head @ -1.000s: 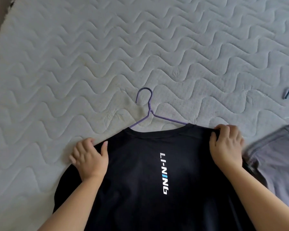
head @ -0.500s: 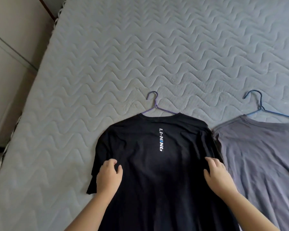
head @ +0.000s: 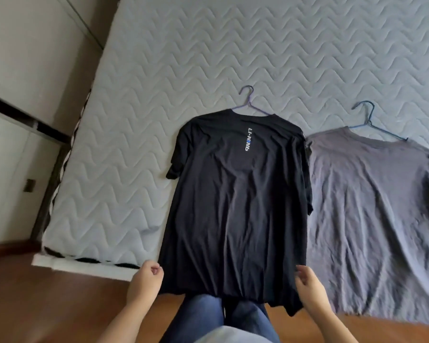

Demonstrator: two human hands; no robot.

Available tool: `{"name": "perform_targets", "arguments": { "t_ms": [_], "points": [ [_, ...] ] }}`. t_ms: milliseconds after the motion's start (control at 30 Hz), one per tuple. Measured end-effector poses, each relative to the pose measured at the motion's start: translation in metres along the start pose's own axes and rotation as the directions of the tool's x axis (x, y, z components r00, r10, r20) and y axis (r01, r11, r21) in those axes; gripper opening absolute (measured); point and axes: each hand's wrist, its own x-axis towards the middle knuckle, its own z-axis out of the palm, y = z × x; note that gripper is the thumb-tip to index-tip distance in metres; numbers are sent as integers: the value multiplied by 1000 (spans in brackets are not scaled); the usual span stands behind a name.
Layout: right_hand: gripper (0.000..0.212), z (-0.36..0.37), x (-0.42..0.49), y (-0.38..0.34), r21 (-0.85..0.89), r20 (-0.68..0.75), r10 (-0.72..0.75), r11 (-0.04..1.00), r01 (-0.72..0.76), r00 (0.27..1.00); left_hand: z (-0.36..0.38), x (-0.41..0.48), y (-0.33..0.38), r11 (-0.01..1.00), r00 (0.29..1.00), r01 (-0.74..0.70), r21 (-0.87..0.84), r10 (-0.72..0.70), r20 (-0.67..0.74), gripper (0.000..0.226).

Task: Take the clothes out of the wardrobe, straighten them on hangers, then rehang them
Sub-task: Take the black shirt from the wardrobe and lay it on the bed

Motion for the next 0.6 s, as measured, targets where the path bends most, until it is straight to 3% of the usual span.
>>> {"name": "perform_targets", "arguments": {
  "t_ms": [200, 433, 600],
  "points": [
    [26, -2, 1, 35, -192, 64, 67, 980, -54, 996, -11, -31, -70, 997, 991, 77, -11, -75, 107, 14],
    [19, 7, -21, -25, -262, 56, -137, 954, 147, 989, -18, -53, -156, 996, 988, 36, -77, -23, 153, 10],
    [19, 67, -58, -56, -315, 95, -194, 925, 214, 976, -25, -69, -258, 943, 979, 176, -282, -138, 147, 12]
  ]
}}
